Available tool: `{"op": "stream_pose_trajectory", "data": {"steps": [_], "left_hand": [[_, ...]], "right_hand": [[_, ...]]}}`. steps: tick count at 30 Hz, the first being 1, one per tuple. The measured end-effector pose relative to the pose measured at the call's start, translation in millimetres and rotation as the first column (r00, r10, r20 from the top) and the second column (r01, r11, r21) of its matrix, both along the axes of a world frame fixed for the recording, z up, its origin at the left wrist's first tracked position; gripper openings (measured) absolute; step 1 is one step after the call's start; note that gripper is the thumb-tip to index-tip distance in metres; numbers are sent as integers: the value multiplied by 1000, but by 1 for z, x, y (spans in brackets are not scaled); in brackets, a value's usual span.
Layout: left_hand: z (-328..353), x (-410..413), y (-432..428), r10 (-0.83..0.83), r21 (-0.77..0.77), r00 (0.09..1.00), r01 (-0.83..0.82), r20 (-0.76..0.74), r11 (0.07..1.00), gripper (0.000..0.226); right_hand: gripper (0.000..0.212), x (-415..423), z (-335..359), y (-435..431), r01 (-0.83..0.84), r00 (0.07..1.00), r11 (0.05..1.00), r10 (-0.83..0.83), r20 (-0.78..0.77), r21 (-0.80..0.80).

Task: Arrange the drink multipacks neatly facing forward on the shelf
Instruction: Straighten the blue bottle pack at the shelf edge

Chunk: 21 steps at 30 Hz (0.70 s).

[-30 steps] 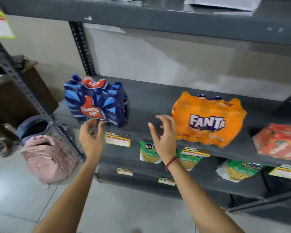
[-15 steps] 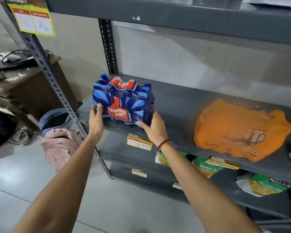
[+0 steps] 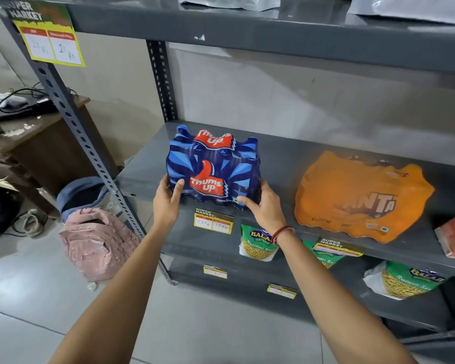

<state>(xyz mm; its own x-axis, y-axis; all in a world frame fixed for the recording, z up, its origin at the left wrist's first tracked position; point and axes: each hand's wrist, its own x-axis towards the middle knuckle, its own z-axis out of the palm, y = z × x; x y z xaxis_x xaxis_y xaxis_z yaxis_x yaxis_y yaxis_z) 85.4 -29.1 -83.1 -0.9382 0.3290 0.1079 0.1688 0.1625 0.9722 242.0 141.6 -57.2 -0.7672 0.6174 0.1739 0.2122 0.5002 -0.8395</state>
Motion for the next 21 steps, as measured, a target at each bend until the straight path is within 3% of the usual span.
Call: {"op": "stream_pose_trajectory", "data": {"steps": [21], "left_hand": [[10, 9, 0, 10, -131, 999, -6, 30, 991, 47]], "right_hand": [[54, 7, 0, -9, 86, 996, 996, -86, 27, 26]]}}
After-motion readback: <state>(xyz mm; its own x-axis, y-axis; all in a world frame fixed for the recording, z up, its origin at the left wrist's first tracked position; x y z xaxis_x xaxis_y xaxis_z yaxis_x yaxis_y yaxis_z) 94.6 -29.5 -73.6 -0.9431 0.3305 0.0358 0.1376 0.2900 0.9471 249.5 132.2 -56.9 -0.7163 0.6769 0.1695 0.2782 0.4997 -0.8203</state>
